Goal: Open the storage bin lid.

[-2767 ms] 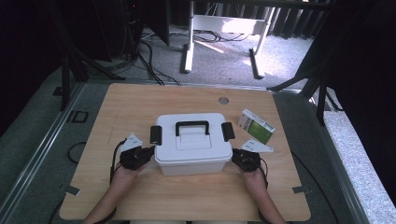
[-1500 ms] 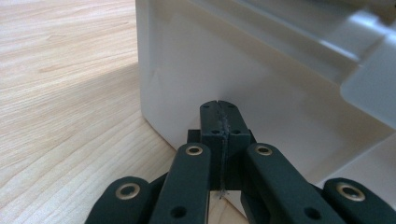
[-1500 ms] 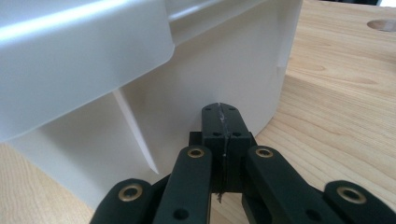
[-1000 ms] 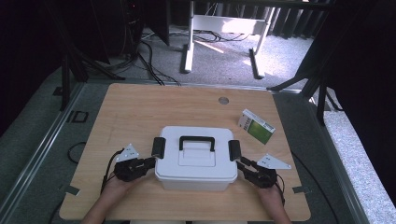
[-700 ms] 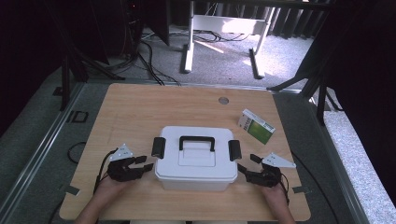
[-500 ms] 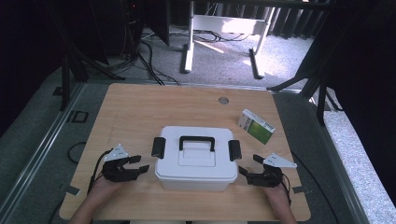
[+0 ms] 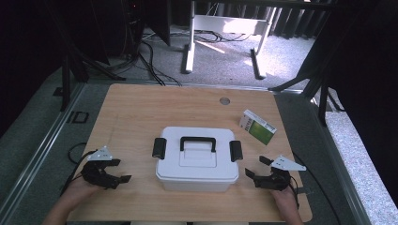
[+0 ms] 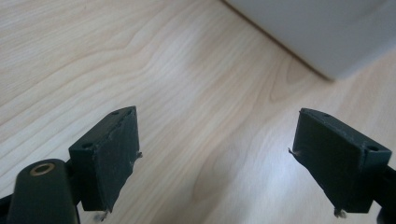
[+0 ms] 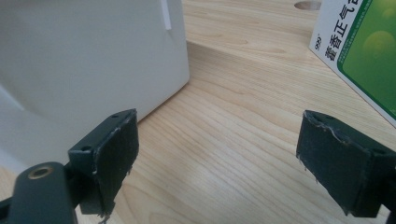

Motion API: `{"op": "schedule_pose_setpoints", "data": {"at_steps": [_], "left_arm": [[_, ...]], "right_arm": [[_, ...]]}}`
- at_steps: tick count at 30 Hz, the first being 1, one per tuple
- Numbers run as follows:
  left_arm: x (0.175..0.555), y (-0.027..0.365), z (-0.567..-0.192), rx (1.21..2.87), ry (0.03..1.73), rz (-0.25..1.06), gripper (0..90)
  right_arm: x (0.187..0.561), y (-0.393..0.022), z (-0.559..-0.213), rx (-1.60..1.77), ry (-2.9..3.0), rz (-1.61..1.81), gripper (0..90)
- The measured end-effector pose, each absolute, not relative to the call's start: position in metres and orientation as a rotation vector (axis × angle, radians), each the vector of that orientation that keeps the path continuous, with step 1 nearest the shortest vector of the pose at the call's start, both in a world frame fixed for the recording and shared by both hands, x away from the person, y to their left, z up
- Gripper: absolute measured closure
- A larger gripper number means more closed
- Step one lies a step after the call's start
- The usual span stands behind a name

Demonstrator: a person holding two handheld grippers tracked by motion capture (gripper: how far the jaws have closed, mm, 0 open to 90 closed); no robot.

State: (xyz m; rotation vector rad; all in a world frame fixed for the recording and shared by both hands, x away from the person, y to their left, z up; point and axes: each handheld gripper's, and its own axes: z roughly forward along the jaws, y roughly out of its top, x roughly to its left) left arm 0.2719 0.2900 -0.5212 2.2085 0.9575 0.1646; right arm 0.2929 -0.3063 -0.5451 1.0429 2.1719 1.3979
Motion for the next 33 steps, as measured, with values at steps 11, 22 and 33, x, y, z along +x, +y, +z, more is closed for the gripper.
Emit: {"op": "schedule_pose_setpoints", "data": {"at_steps": [11, 22, 33], "left_arm": [[0.264, 0.307, -0.513, 2.353, 0.916, 0.096, 15.3], [0.258, 0.317, -0.501, 2.584, 0.907, 0.061, 15.5], [0.257, 0.315, -0.496, 2.729, 0.882, -0.016, 15.5]], "right_arm": [[0.287, -0.314, -0.542, 1.031, 2.197, 1.418, 13.0], [0.282, -0.317, -0.540, 1.018, 2.212, 1.432, 13.0], [0.280, -0.320, -0.541, 1.030, 2.195, 1.441, 13.0]]}}
